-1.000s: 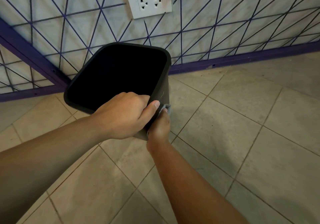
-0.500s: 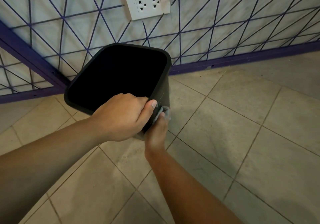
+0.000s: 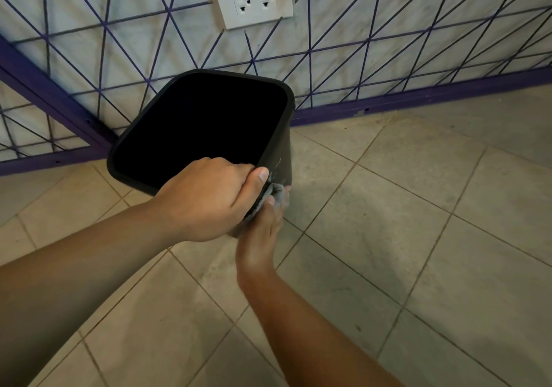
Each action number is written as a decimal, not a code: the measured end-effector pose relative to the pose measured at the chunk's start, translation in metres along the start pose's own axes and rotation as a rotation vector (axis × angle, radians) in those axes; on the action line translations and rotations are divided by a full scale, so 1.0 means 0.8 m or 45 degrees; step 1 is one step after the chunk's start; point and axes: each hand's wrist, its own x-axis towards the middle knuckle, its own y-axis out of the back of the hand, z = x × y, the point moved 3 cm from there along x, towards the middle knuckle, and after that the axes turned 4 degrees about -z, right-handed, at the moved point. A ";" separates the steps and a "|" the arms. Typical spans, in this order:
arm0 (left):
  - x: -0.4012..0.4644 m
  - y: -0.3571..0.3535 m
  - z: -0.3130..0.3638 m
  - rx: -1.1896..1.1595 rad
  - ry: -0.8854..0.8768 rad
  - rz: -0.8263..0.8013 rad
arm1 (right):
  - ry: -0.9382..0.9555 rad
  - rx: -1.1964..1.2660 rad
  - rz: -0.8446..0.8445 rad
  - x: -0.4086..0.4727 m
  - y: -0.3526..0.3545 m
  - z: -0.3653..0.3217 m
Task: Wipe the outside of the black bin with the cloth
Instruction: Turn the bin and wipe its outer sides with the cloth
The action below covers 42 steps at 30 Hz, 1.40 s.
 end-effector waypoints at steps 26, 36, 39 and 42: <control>0.000 0.003 0.002 -0.030 0.024 -0.018 | -0.088 0.098 0.091 0.002 -0.008 0.012; 0.002 0.002 0.000 -0.057 0.022 -0.012 | -0.129 0.086 0.100 0.017 -0.001 0.031; 0.003 0.001 -0.001 -0.053 0.023 -0.019 | -0.173 0.136 0.098 0.025 -0.008 0.023; 0.004 0.001 -0.003 -0.022 0.010 -0.019 | -0.019 0.116 0.039 0.001 -0.006 0.012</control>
